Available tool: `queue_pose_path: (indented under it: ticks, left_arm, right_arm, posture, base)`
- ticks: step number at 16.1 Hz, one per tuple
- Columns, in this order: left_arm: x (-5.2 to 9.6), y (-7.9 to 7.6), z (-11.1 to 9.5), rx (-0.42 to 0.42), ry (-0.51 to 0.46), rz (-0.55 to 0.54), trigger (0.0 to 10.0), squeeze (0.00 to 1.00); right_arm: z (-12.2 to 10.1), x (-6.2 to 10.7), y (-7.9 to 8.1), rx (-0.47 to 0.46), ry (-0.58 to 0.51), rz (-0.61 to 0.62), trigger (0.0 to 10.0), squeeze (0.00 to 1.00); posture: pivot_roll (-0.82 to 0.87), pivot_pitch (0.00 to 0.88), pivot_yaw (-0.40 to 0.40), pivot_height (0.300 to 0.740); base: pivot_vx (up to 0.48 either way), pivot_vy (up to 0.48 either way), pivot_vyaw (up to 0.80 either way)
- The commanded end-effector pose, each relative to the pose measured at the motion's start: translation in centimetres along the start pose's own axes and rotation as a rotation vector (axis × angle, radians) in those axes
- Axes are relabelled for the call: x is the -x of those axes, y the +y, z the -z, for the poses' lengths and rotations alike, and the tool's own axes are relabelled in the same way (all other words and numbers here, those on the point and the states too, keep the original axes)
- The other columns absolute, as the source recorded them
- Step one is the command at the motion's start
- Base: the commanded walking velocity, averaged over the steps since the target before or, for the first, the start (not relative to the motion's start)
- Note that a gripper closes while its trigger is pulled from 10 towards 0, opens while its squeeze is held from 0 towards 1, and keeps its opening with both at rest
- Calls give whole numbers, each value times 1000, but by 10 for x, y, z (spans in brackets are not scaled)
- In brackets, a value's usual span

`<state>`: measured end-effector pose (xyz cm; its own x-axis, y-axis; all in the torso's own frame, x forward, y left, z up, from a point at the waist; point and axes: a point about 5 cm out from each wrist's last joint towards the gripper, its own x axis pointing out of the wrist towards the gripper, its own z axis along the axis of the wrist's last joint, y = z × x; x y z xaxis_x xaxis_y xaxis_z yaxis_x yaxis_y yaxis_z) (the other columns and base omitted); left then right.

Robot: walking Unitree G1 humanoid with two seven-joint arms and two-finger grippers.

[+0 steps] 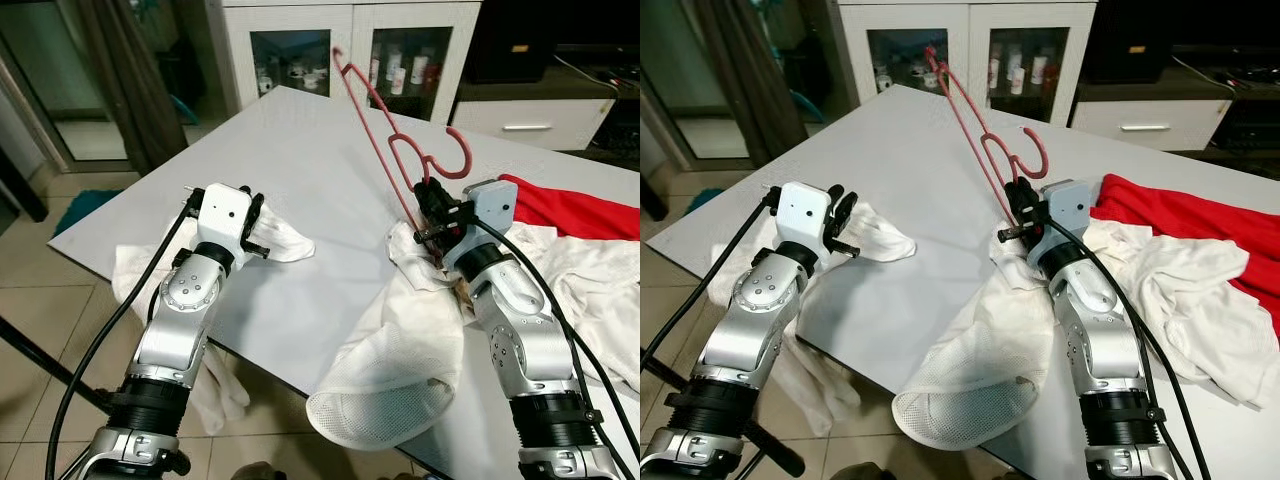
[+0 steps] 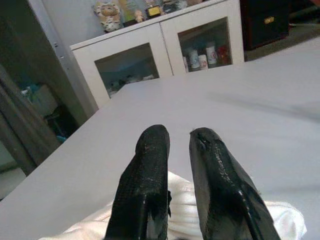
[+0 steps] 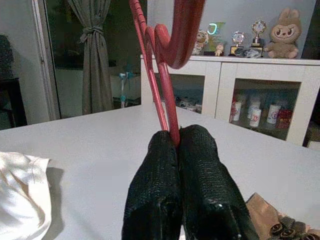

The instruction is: Hang hanger

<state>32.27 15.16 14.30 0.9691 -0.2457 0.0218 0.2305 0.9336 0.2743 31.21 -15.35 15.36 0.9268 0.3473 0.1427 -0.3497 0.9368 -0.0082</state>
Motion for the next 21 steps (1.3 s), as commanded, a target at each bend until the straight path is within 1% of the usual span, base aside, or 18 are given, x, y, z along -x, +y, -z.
queue_pose_path:
  ticks: [1,2,4,5,6,7,8,9,10,11,12,13,14,15,16,17,20,21]
  left_arm:
    - [-1,9,-5,-106,-18,59,10000,0]
    - [0,12,-6,-142,-23,93,10000,0]
    - [9,21,-6,-287,-10,249,10000,0]
    - [13,23,-5,-329,-1,293,10000,0]
    - [21,27,0,-406,28,392,10000,0]
    - [27,29,4,-452,46,475,10000,0]
    - [28,30,5,-457,48,492,10000,0]
    - [31,32,8,-468,64,550,10000,0]
    - [32,33,9,-459,67,576,10000,0]
    - [33,37,9,-455,66,600,10000,463]
    - [32,39,9,-449,65,603,10000,1000]
    - [33,41,9,-440,63,609,10000,1000]
    - [32,45,10,-455,64,610,10000,1000]
    - [29,50,11,-505,68,588,10000,1000]
    - [28,51,13,-536,76,586,10000,267]
    - [24,54,15,-570,88,591,10000,0]
    - [17,54,18,-568,88,586,10000,0]
    - [15,49,19,-554,80,584,10000,0]
  right_arm:
    - [4,1,-3,5,34,9,10000,0]
    - [4,1,-3,6,35,10,10000,0]
    - [4,2,-4,9,38,11,10000,0]
    - [5,2,-4,10,39,11,10000,0]
    - [5,2,-4,9,40,10,10000,0]
    - [5,1,-3,8,40,8,10000,0]
    - [5,1,-3,8,40,8,10000,0]
    - [5,1,-3,8,40,6,10000,0]
    - [4,1,-3,9,40,6,10000,0]
    - [4,1,-4,9,39,8,10000,0]
    - [4,2,-3,9,39,8,10000,0]
    - [4,3,-3,9,40,9,10000,0]
    - [5,5,-2,7,45,10,10000,0]
    - [7,8,-1,3,53,11,10000,0]
    - [8,9,-1,3,56,10,10000,0]
    - [8,11,-1,2,59,9,10000,0]
    - [6,11,-2,6,60,10,10000,0]
    - [5,11,-3,9,61,9,10000,0]
  posture:
    - [-18,0,49,740]
    - [-18,0,47,740]
    - [-17,0,47,740]
    - [-17,0,47,740]
    - [-16,0,46,740]
    - [-14,0,45,740]
    - [-14,0,45,740]
    - [-14,0,45,740]
    - [-14,0,45,740]
    - [-19,0,46,740]
    - [-21,0,48,740]
    - [-23,0,51,740]
    - [-24,4,53,740]
    - [-24,8,53,740]
    - [-26,13,53,740]
    - [-33,17,52,740]
    - [-39,19,50,740]
    - [-44,20,46,740]
  base:
    - [0,0,0]
    - [0,0,0]
    - [0,0,0]
    - [0,0,0]
    - [0,0,0]
    - [0,0,0]
    - [0,0,0]
    - [0,0,0]
    - [0,0,0]
    - [0,0,0]
    - [0,0,0]
    - [0,0,0]
    - [0,0,0]
    - [0,0,0]
    - [0,0,0]
    - [0,0,0]
    - [0,0,0]
    - [0,0,0]
